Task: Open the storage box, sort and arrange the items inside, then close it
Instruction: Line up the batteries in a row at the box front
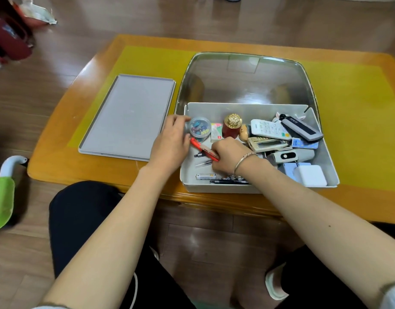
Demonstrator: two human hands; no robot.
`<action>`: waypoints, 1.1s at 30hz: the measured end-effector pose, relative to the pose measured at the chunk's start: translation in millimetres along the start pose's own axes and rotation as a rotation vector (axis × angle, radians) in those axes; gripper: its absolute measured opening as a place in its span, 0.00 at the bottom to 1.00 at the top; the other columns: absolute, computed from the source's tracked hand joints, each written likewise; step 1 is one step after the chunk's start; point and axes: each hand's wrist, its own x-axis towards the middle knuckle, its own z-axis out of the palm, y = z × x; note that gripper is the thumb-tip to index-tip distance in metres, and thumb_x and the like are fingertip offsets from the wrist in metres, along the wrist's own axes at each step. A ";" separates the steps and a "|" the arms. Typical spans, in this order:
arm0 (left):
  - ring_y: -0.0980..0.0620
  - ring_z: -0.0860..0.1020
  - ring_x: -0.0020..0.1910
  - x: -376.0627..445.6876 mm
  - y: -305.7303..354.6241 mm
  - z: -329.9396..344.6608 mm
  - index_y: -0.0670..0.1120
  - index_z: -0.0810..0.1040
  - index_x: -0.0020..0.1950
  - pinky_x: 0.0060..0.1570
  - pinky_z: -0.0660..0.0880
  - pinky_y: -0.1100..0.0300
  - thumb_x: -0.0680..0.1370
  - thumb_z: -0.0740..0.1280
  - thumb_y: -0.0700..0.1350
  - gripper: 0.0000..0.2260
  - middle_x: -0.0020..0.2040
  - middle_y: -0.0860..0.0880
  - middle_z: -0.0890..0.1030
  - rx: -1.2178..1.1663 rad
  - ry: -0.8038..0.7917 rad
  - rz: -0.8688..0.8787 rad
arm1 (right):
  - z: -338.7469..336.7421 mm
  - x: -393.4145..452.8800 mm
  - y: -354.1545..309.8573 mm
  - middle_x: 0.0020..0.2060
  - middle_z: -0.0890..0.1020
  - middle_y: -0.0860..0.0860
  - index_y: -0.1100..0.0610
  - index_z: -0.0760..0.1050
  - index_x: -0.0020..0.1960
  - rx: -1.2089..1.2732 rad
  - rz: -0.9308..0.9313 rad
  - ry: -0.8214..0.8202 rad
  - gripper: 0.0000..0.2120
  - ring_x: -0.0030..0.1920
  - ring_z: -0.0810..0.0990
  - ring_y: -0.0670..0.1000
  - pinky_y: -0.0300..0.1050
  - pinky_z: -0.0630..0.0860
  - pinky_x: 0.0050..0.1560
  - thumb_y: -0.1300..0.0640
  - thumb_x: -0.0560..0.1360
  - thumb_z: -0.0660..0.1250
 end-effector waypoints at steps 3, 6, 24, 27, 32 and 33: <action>0.47 0.75 0.59 -0.3 0.3 -0.3 0.46 0.69 0.68 0.53 0.73 0.60 0.79 0.64 0.41 0.17 0.67 0.46 0.68 -0.004 -0.003 0.008 | -5.8 0.5 9.8 0.30 0.69 0.49 0.56 0.69 0.40 0.005 0.008 0.015 0.05 0.36 0.73 0.55 0.42 0.66 0.36 0.59 0.67 0.66; 0.47 0.75 0.59 -0.4 0.9 -0.6 0.45 0.69 0.68 0.53 0.72 0.60 0.79 0.64 0.41 0.17 0.67 0.45 0.68 0.003 -0.001 0.012 | -8.2 3.0 12.4 0.38 0.73 0.53 0.56 0.72 0.45 -0.069 0.002 -0.036 0.08 0.43 0.77 0.57 0.45 0.70 0.40 0.60 0.68 0.68; 0.43 0.78 0.50 -4.7 2.4 0.4 0.46 0.65 0.68 0.40 0.67 0.55 0.84 0.48 0.53 0.18 0.54 0.44 0.80 -0.065 0.143 -0.274 | -26.5 -3.8 8.1 0.37 0.69 0.52 0.55 0.62 0.41 0.199 -0.061 0.245 0.10 0.39 0.73 0.58 0.45 0.64 0.38 0.57 0.72 0.64; 0.42 0.78 0.53 4.3 7.2 -1.7 0.46 0.66 0.67 0.42 0.68 0.55 0.83 0.49 0.57 0.20 0.57 0.43 0.79 -0.010 0.062 -0.303 | -42.7 -13.5 10.5 0.32 0.71 0.53 0.56 0.65 0.39 0.357 0.059 0.390 0.09 0.35 0.69 0.56 0.46 0.62 0.36 0.56 0.73 0.64; 0.41 0.78 0.54 9.2 16.3 4.6 0.45 0.65 0.65 0.44 0.74 0.50 0.81 0.59 0.54 0.18 0.59 0.43 0.78 0.112 -0.070 -0.269 | -65.5 -48.2 53.9 0.24 0.68 0.50 0.53 0.62 0.29 0.357 0.348 0.454 0.16 0.29 0.67 0.54 0.46 0.58 0.28 0.56 0.70 0.66; 0.41 0.78 0.54 8.5 18.2 6.6 0.45 0.65 0.65 0.44 0.74 0.50 0.81 0.60 0.54 0.18 0.59 0.43 0.78 0.115 -0.073 -0.267 | -67.4 -56.9 65.7 0.24 0.69 0.51 0.53 0.63 0.29 0.343 0.413 0.450 0.16 0.30 0.68 0.55 0.45 0.58 0.28 0.56 0.70 0.66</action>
